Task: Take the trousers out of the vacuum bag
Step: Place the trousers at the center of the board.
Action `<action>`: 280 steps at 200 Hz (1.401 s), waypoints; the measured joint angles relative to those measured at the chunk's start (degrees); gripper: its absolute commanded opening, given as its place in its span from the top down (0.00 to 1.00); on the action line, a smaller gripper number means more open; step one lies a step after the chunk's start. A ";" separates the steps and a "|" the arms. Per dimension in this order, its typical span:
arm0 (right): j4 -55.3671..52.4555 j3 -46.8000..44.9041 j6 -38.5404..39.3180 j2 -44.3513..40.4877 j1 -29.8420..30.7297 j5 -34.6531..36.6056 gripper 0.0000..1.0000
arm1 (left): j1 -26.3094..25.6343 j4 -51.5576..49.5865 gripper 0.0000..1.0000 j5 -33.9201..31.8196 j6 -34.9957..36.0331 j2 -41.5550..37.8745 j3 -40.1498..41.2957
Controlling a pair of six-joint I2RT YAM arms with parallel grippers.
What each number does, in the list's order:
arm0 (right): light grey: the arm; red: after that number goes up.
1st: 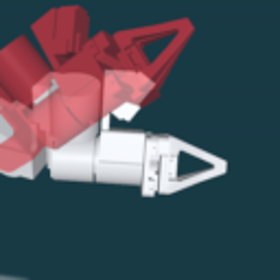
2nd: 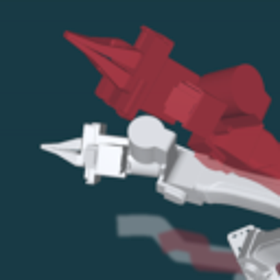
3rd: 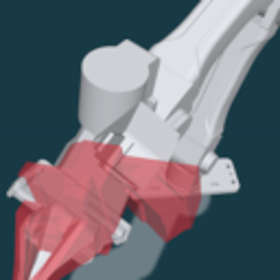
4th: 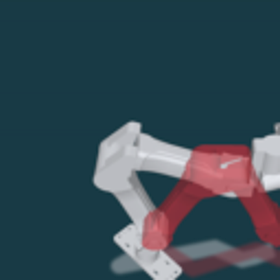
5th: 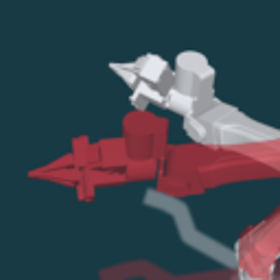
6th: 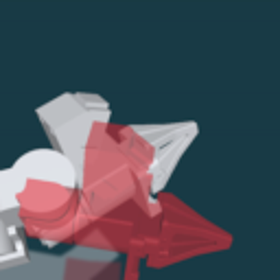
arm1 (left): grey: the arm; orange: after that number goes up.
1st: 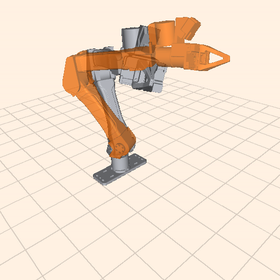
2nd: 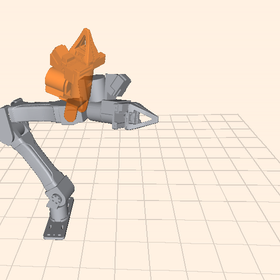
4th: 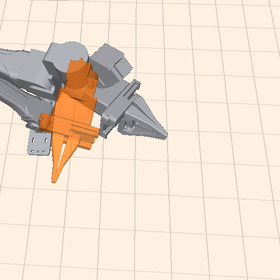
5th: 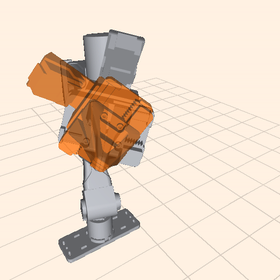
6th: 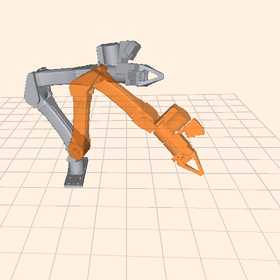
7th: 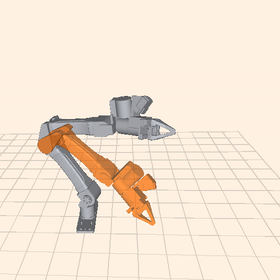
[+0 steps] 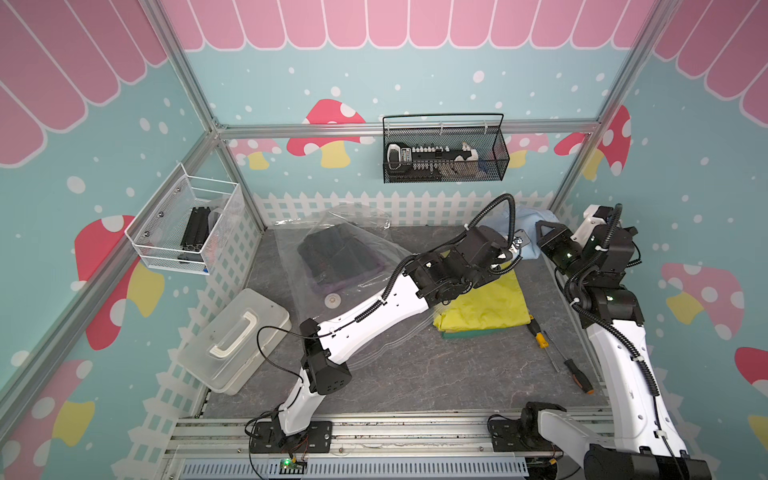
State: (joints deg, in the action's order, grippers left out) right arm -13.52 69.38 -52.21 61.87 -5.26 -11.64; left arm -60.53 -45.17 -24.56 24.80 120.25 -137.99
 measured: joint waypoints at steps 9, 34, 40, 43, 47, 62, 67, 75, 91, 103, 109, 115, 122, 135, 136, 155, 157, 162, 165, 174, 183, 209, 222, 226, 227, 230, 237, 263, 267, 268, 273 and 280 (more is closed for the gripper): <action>1.88 -1.11 -0.63 0.46 0.00 -0.76 1.00 | 1.03 0.52 1.00 -0.33 1.11 0.00 0.00; 7.67 -4.20 -2.82 2.12 0.00 -3.04 1.00 | 4.24 2.82 1.00 -0.87 2.97 0.26 0.02; 9.20 -4.94 -3.26 2.56 0.02 -3.48 1.00 | 4.94 3.41 1.00 -0.87 3.10 0.44 0.02; 10.03 -5.31 -3.45 2.80 0.02 -3.67 1.00 | 5.27 3.65 1.00 -0.85 3.15 0.55 0.02; 10.84 -5.68 -3.67 3.10 0.02 -3.91 1.00 | 5.79 4.02 1.00 -0.79 3.19 0.70 0.02; 13.46 -6.23 -4.13 4.63 0.07 -4.68 1.00 | 7.26 5.53 1.00 -0.50 3.19 1.57 0.02; 14.12 -6.23 -4.15 5.16 0.09 -4.85 1.00 | 7.67 5.99 1.00 -0.33 3.15 1.90 0.02; 15.41 -6.23 -4.17 6.10 0.09 -5.01 1.00 | 8.26 6.80 1.00 -0.11 3.08 2.51 0.02; 17.46 -6.23 -4.00 7.85 0.07 -5.35 1.00 | 9.18 8.17 1.00 0.31 3.06 3.80 0.00; 18.34 -6.23 -3.78 9.16 0.04 -5.57 1.00 | 9.68 8.94 1.00 0.39 3.06 4.92 -0.22; 18.64 -6.23 -3.65 9.84 0.04 -5.62 1.00 | 9.90 9.18 1.00 0.42 3.06 5.49 -0.46; 18.86 -6.23 -3.54 10.47 0.04 -5.64 1.00 | 10.14 9.42 1.00 0.48 3.08 6.03 -0.59; 19.21 -6.23 -3.39 11.26 0.00 -5.81 1.00 | 10.34 9.60 1.00 0.55 3.08 6.47 -0.70; 20.17 -6.36 -3.10 12.35 0.00 -6.16 1.00 | 10.73 10.01 1.00 0.63 3.10 7.10 -0.72; 20.31 -6.38 -3.10 12.44 0.00 -6.19 1.00 | 10.73 10.05 1.00 0.63 3.10 7.13 -0.72; 22.36 -7.37 -2.62 13.22 0.00 -6.84 1.00 | 11.21 10.40 1.00 1.09 3.08 7.63 -0.79; 22.64 -7.54 -2.58 13.27 0.00 -6.88 1.00 | 11.26 10.38 1.00 1.18 3.08 7.67 -0.79; 23.32 -8.02 -2.47 13.27 0.00 -7.04 1.00 | 11.34 10.40 1.00 1.33 3.08 7.69 -0.79; 23.67 -8.31 -2.40 13.27 0.00 -7.10 1.00 | 11.37 10.40 1.00 1.42 3.08 7.72 -0.79; 24.79 -9.22 -2.23 13.27 0.00 -7.34 1.00 | 11.43 10.38 1.00 1.75 3.08 7.72 -0.79; 25.64 -10.14 -2.08 13.27 0.00 -7.50 1.00 | 11.43 10.40 1.00 2.03 3.04 7.72 -0.63; 26.99 -13.16 -1.38 12.96 -0.28 -7.89 1.00 | 11.50 12.02 1.00 3.23 2.32 7.23 2.75; 26.99 -15.23 -0.94 12.31 -0.66 -8.15 1.00 | 11.47 12.81 1.00 4.35 1.88 6.21 6.34; 26.95 -15.87 -0.74 12.11 -0.79 -8.33 1.00 | 11.37 13.22 1.00 4.68 1.68 5.77 7.74; 26.95 -15.96 -0.72 12.07 -0.81 -8.35 1.00 | 11.37 13.29 1.00 4.72 1.66 5.70 7.96; 26.93 -16.39 -0.66 11.93 -0.87 -8.39 1.00 | 11.32 13.38 1.00 4.96 1.53 5.31 9.01; 26.93 -17.40 -0.44 11.54 -1.11 -8.70 1.00 | 11.19 13.86 1.00 5.35 1.31 4.50 11.26; 27.19 -20.57 0.33 9.92 -1.99 -9.88 1.00 | 10.36 16.59 1.00 6.32 0.66 0.90 19.39; 27.30 -21.09 0.39 9.60 -2.16 -10.10 1.00 | 10.21 17.18 1.00 6.58 0.46 0.22 20.65; 27.34 -21.24 0.44 9.49 -2.21 -10.19 1.00 | 10.19 17.25 1.00 6.62 0.46 0.13 20.85; 27.52 -21.84 0.52 9.01 -2.34 -10.45 1.00 | 10.05 17.57 1.00 7.02 0.24 -0.57 22.14; 27.78 -22.82 0.63 8.26 -2.51 -10.69 1.00 | 9.84 18.27 1.00 7.65 -0.26 -1.53 23.98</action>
State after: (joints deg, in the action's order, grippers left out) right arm 14.26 46.57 -51.57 70.13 -7.77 -22.33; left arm -50.70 -26.89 -16.91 24.53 118.72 -114.02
